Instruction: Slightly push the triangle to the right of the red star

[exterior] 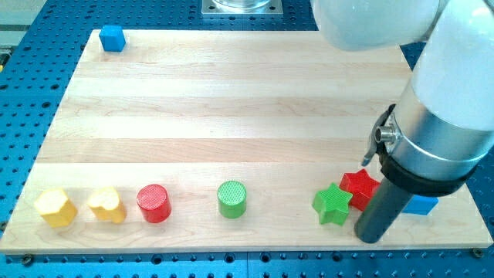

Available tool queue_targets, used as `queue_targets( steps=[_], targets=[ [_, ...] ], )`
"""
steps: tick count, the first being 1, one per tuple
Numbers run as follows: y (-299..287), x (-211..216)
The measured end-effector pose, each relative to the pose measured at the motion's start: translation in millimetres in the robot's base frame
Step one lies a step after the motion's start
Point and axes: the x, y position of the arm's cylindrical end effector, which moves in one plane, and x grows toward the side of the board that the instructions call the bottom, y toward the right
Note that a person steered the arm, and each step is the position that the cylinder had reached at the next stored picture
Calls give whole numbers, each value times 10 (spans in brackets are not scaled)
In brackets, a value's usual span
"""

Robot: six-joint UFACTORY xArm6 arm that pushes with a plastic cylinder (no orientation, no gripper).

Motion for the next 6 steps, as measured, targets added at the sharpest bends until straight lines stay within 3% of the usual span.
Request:
queue_targets(
  steps=[3,4,6],
  targets=[
    [-568,-150],
    [-153,87],
    [934,-55]
  ],
)
